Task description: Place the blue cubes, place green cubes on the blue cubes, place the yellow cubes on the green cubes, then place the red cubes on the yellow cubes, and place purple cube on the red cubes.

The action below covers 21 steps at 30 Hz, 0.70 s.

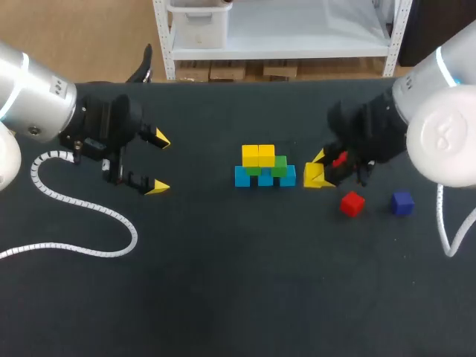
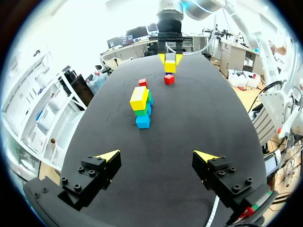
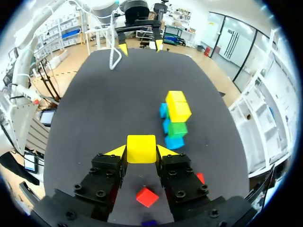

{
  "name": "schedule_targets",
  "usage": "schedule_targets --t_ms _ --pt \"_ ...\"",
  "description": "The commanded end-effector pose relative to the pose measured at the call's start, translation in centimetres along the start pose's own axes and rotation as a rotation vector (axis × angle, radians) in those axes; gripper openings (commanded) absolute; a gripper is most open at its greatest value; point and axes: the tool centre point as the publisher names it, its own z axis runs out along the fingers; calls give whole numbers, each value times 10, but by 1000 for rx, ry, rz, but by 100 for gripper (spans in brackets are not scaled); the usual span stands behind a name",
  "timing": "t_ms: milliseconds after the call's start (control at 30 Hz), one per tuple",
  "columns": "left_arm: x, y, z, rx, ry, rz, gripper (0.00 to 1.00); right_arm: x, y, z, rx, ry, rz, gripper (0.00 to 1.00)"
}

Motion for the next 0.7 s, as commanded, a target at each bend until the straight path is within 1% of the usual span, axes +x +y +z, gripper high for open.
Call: schedule_targets --t_ms 33,267,467,700 --pt "1 0 0 -2 -4 2 100 -4 -19 4 -10 11 -7 0" --pt "1 0 0 -2 -4 2 100 -5 -48 15 -20 7 -17 0" --pt "1 0 0 -2 -4 2 100 -6 -63 27 -30 23 -29 0" --pt "1 0 0 -2 -4 2 100 -10 -72 40 -29 13 -18 0"
